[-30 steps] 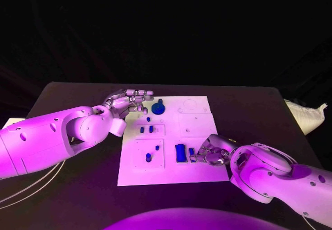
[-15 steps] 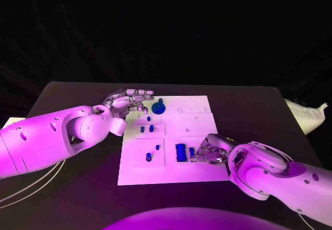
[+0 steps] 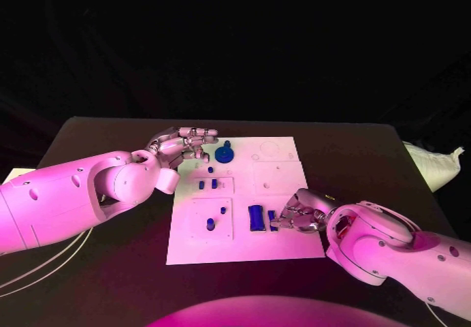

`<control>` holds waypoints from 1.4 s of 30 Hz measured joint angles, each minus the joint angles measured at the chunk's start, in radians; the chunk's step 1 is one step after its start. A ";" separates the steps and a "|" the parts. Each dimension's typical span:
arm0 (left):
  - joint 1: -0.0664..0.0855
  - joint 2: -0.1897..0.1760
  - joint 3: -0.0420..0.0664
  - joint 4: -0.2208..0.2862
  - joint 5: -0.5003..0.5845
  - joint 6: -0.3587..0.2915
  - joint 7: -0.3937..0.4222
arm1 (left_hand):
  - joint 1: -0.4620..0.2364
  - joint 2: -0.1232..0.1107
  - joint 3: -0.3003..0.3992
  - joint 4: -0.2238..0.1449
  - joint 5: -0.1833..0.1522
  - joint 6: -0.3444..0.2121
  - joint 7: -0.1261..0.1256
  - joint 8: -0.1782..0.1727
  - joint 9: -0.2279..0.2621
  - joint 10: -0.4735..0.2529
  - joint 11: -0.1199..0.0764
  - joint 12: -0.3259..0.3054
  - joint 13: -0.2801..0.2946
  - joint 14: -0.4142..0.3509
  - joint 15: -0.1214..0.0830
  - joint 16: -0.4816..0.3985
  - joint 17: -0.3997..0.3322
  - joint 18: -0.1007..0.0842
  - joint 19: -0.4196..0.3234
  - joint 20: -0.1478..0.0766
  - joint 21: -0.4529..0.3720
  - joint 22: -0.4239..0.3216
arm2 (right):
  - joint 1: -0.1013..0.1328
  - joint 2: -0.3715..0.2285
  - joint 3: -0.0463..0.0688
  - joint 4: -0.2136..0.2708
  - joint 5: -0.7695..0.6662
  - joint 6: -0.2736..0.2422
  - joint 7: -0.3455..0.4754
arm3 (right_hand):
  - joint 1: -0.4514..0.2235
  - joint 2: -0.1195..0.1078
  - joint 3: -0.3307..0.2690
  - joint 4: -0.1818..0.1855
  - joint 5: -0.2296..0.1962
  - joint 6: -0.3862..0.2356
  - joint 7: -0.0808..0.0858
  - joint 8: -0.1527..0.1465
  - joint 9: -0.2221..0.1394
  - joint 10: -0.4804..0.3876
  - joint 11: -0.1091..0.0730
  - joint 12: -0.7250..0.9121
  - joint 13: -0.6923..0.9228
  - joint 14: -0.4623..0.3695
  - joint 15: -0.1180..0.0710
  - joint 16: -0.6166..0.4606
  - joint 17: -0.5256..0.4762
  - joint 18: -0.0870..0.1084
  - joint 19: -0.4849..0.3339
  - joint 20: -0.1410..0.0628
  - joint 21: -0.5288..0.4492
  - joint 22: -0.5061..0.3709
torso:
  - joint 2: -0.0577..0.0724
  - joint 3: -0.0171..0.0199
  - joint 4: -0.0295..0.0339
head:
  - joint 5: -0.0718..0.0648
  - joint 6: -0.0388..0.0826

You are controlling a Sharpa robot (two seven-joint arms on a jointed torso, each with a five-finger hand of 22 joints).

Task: Assemble the parts on the task board

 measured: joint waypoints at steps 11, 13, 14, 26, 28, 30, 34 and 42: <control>-0.003 0.009 0.000 -0.023 0.004 -0.003 0.008 | -0.011 0.011 -0.014 0.008 0.000 -0.004 0.003 0.000 0.000 -0.004 -0.004 0.014 0.000 -0.015 0.002 0.000 -0.007 0.000 -0.013 0.001 -0.012 -0.007 | 0.079 -0.032 0.005 -0.112 0.348 -0.130 0.258 | 0.089 0.006 -0.026 -0.033 0.077 -0.117 0.052 -0.075 -0.029 -0.184 0.046 -0.435 -0.263 -0.006 0.031 -0.169 -0.160 0.024 -0.111 0.029 -0.159 -0.245 | -0.010 -0.0014 -0.0030 | -0.007 0.011; -0.006 0.015 0.000 -0.032 0.009 -0.007 0.015 | -0.013 0.013 -0.026 0.010 0.000 -0.005 -0.002 0.007 0.000 -0.004 -0.004 0.019 0.000 -0.060 0.003 -0.028 -0.025 0.000 -0.051 0.004 -0.040 -0.021 | 0.091 -0.023 0.005 -0.155 0.465 -0.152 0.354 | 0.121 0.013 -0.021 -0.045 0.077 -0.153 0.066 -0.078 -0.043 -0.245 0.060 -0.530 -0.336 -0.059 0.047 -0.337 -0.364 0.066 -0.217 0.042 -0.319 -0.470 | -0.015 -0.0014 -0.0034 | -0.007 0.015; -0.007 0.018 0.000 -0.036 0.012 -0.010 0.019 | -0.016 0.016 -0.028 0.011 0.000 -0.003 -0.004 0.008 0.000 -0.004 -0.004 0.019 0.000 -0.090 0.005 -0.061 -0.043 0.000 -0.078 0.005 -0.059 -0.032 | 0.095 -0.017 0.005 -0.175 0.515 -0.159 0.395 | 0.132 0.011 -0.023 -0.049 0.071 -0.169 0.076 -0.078 -0.050 -0.265 0.067 -0.568 -0.372 -0.100 0.056 -0.450 -0.487 0.087 -0.278 0.049 -0.419 -0.598 | -0.017 -0.0014 -0.0035 | -0.007 0.016; -0.024 0.083 -0.002 -0.131 0.074 -0.072 0.095 | -0.039 0.017 -0.042 0.047 0.000 -0.025 -0.018 -0.012 0.000 -0.028 0.040 -0.085 -0.006 -0.250 0.108 -0.640 -0.328 0.000 -0.430 0.126 -0.370 -0.330 | 0.127 0.116 0.005 -0.464 0.991 -0.153 0.784 | 0.241 0.038 0.016 -0.095 -0.015 -0.245 0.137 -0.082 -0.162 -0.376 0.163 -0.903 -0.827 -0.407 0.177 -1.180 -0.967 0.101 -0.510 0.171 -1.015 -1.034 | -0.066 -0.0052 -0.0105 | 0.000 0.066; -0.026 0.101 -0.002 -0.159 0.087 -0.086 0.111 | -0.039 0.017 -0.055 0.048 0.000 -0.031 -0.023 -0.023 -0.001 -0.034 0.049 -0.108 -0.006 -0.251 0.122 -0.701 -0.358 0.000 -0.467 0.145 -0.370 -0.382 | 0.130 0.141 0.005 -0.514 1.042 -0.141 0.829 | 0.242 0.038 0.022 -0.110 -0.020 -0.247 0.139 -0.082 -0.193 -0.367 0.172 -0.920 -0.903 -0.407 0.187 -1.252 -1.027 0.101 -0.498 0.192 -1.093 -1.089 | -0.075 -0.0051 -0.0135 | 0.003 0.081; -0.028 0.116 -0.002 -0.182 0.097 -0.098 0.124 | -0.038 0.017 -0.068 0.048 0.000 -0.032 -0.025 -0.030 -0.001 -0.037 0.053 -0.124 -0.006 -0.247 0.128 -0.739 -0.378 0.001 -0.488 0.158 -0.370 -0.419 | 0.131 0.159 0.005 -0.548 1.078 -0.130 0.859 | 0.245 0.042 0.027 -0.132 -0.020 -0.248 0.140 -0.082 -0.229 -0.360 0.174 -0.923 -0.985 -0.385 0.201 -1.312 -1.088 0.101 -0.464 0.198 -1.159 -1.139 | -0.081 -0.0046 -0.0158 | 0.005 0.092; -0.036 0.152 -0.002 -0.234 0.117 -0.120 0.147 | -0.029 0.026 -0.083 0.049 0.000 -0.039 -0.032 -0.034 -0.001 -0.041 0.063 -0.144 -0.006 -0.239 0.136 -0.797 -0.406 0.013 -0.498 0.165 -0.370 -0.475 | 0.133 0.200 0.005 -0.620 1.131 -0.105 0.909 | 0.229 0.058 0.033 -0.160 -0.020 -0.238 0.139 -0.082 -0.272 -0.346 0.168 -0.923 -1.077 -0.323 0.193 -1.360 -1.153 0.101 -0.397 0.191 -1.216 -1.185 | -0.094 -0.0023 -0.0200 | 0.007 0.118; -0.040 0.176 -0.002 -0.262 0.129 -0.141 0.161 | -0.221 0.063 -0.149 0.046 -0.038 -0.179 -0.056 -0.066 -0.031 -0.193 0.042 -0.180 -0.034 -0.368 0.116 -0.839 -0.455 0.005 -0.607 0.126 -0.400 -0.553 | 0.136 0.216 0.000 -0.650 1.159 -0.090 0.937 | 0.010 0.033 0.033 -0.202 -0.034 -0.358 0.113 -0.111 -0.317 -0.480 0.148 -0.954 -1.164 -0.439 0.142 -1.419 -1.202 0.092 -0.505 0.153 -1.266 -1.240 | -0.103 0.0010 -0.0208 | 0.008 0.136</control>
